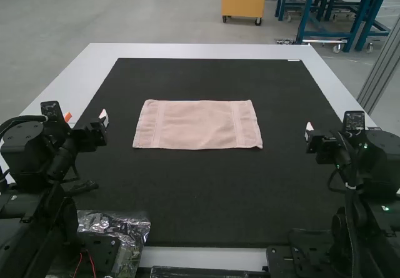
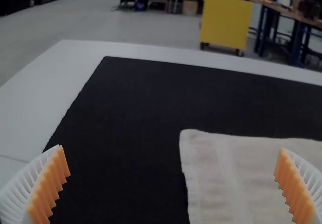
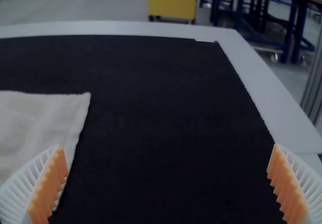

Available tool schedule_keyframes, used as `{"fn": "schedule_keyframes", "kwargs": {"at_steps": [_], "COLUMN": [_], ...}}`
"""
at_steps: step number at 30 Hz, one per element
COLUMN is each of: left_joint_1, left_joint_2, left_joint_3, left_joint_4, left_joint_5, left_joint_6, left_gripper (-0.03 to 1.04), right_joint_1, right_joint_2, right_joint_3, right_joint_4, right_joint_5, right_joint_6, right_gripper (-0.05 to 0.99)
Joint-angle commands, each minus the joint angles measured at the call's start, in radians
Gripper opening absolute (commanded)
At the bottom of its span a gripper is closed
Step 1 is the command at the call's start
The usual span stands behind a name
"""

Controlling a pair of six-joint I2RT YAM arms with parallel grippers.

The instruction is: Fold the towel.

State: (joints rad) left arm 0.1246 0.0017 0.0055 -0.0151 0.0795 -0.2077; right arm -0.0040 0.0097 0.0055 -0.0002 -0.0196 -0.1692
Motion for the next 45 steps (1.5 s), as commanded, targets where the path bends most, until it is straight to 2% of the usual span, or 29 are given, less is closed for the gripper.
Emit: {"fn": "schedule_keyframes", "kwargs": {"at_steps": [1, 29, 34, 36, 39, 42, 43, 45], "left_joint_1": [0.009, 0.009, 0.010, 0.009, 0.009, 0.004, 0.003, 0.001], "left_joint_2": [-0.002, -0.002, -0.002, -0.002, -0.002, -0.002, -0.002, -0.002], "left_joint_3": [-0.006, -0.006, -0.006, -0.006, -0.006, -0.006, -0.006, -0.006], "left_joint_4": [0.004, 0.006, 0.052, 0.099, 0.184, 0.280, 0.307, 0.322], "left_joint_5": [0.008, 0.008, -0.012, -0.012, -0.012, -0.014, -0.014, -0.018], "left_joint_6": [-0.010, -0.009, 0.001, 0.059, 0.214, 0.399, 0.444, 0.450], "left_gripper": [0.96, 0.96, 0.96, 0.96, 0.96, 0.96, 0.96, 0.96], "right_joint_1": [-0.004, -0.004, -0.004, -0.004, -0.004, -0.005, -0.008, -0.011], "right_joint_2": [-0.008, -0.010, -0.010, -0.008, -0.008, -0.008, -0.008, -0.008], "right_joint_3": [-0.006, -0.006, -0.006, -0.006, -0.006, -0.006, -0.006, -0.006], "right_joint_4": [-0.011, -0.009, 0.014, 0.063, 0.178, 0.263, 0.275, 0.281], "right_joint_5": [-0.026, -0.026, -0.025, -0.023, 0.000, 0.017, 0.018, 0.017], "right_joint_6": [-0.007, -0.007, -0.013, 0.008, 0.019, -0.024, -0.050, -0.161], "right_gripper": [0.91, 0.91, 0.91, 0.91, 0.91, 0.91, 0.91, 0.91]}}
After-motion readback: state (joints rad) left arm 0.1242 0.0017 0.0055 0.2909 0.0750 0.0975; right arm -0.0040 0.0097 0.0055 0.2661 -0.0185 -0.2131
